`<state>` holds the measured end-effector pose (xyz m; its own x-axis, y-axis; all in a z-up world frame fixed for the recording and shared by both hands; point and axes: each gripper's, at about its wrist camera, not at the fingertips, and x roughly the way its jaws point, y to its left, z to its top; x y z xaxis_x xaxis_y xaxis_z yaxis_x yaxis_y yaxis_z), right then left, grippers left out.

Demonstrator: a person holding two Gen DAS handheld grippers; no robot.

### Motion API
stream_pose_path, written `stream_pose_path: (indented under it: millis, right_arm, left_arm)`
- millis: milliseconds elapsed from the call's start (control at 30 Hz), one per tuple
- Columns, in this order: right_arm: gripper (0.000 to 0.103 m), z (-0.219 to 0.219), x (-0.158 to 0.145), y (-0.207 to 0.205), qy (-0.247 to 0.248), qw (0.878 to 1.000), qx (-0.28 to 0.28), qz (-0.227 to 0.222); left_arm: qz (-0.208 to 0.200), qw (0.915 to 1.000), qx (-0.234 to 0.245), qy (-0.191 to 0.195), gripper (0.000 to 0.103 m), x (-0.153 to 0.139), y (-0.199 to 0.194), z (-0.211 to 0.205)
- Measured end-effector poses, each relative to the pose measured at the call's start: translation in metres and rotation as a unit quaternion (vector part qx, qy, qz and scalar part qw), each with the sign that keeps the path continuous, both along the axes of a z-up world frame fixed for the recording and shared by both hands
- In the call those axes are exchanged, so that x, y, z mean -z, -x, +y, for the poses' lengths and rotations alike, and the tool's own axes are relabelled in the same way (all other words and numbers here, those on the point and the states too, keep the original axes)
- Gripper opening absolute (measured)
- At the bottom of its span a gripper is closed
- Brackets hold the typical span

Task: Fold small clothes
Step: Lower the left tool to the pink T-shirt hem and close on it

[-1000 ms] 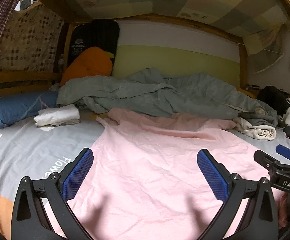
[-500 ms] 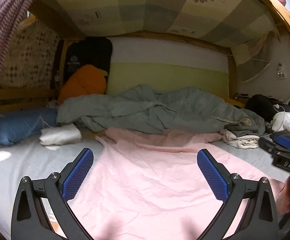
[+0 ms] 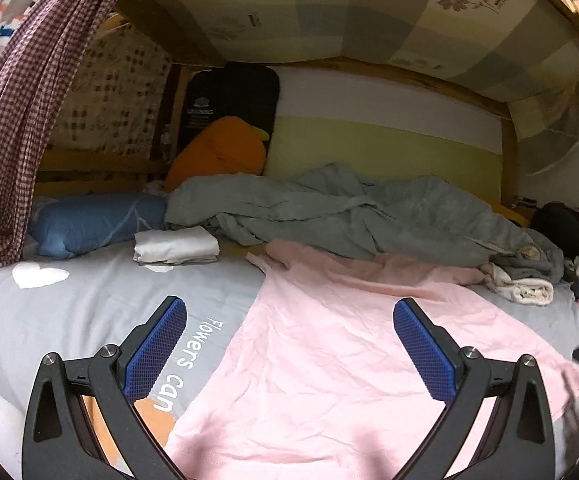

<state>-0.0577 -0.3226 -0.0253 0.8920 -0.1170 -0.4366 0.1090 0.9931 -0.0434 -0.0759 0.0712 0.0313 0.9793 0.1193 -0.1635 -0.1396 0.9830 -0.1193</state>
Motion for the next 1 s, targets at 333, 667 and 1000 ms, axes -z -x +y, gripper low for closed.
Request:
stream_pose_path:
  millis: [333, 667, 1000]
  right_arm:
    - [0.046, -0.02, 0.016, -0.008, -0.067, 0.996, 0.028, 0.053]
    - [0.045, -0.035, 0.027, -0.007, -0.131, 0.988, 0.046, 0.069]
    - [0.009, -0.034, 0.029, -0.01, -0.146, 0.985, 0.047, 0.075]
  left_arm:
    - [0.038, 0.9969, -0.041, 0.055, 0.103, 0.01, 0.004, 0.022]
    - [0.133, 0.9791, -0.083, 0.13, 0.097, 0.067, 0.021, 0.041]
    - [0.171, 0.9682, -0.081, 0.164, 0.061, 0.085, 0.011, 0.051]
